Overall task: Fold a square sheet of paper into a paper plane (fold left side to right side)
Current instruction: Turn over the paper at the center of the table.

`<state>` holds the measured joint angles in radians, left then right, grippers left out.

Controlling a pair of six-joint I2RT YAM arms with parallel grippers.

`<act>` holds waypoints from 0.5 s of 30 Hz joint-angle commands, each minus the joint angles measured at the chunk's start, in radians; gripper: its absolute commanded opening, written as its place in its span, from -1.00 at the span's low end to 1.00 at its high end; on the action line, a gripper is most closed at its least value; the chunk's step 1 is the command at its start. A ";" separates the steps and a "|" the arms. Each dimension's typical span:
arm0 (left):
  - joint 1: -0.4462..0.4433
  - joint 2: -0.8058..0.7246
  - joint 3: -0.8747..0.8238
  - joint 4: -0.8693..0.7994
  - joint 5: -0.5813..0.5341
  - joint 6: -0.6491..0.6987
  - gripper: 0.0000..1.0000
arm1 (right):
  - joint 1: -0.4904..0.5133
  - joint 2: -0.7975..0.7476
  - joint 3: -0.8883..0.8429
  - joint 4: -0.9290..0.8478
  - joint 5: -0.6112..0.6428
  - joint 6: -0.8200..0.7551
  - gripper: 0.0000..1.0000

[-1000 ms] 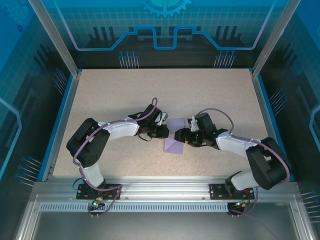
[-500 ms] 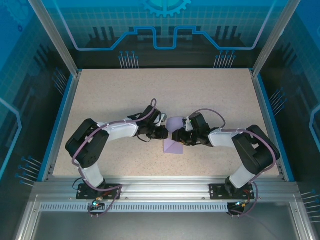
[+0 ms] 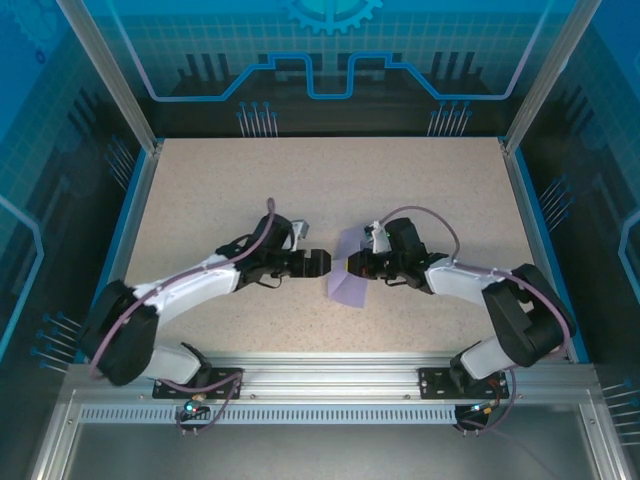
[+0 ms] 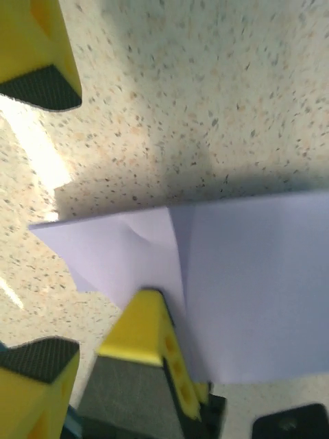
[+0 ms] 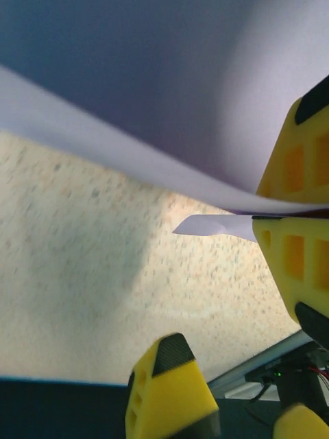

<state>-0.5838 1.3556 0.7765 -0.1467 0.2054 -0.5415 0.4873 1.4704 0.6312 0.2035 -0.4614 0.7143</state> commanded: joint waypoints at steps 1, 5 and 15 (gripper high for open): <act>0.027 -0.137 -0.063 0.039 0.007 -0.080 0.97 | -0.039 -0.091 0.038 0.050 -0.102 -0.093 -0.84; 0.044 -0.295 -0.130 0.151 0.100 -0.128 0.97 | -0.063 -0.191 0.067 0.061 -0.207 -0.126 -0.83; 0.043 -0.414 -0.136 0.398 0.315 -0.199 0.97 | 0.005 -0.330 0.170 0.108 -0.361 -0.093 -0.80</act>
<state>-0.5449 0.9504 0.6361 0.1509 0.4255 -0.7097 0.4587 1.1618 0.7635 0.2890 -0.7483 0.6273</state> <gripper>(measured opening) 0.986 0.096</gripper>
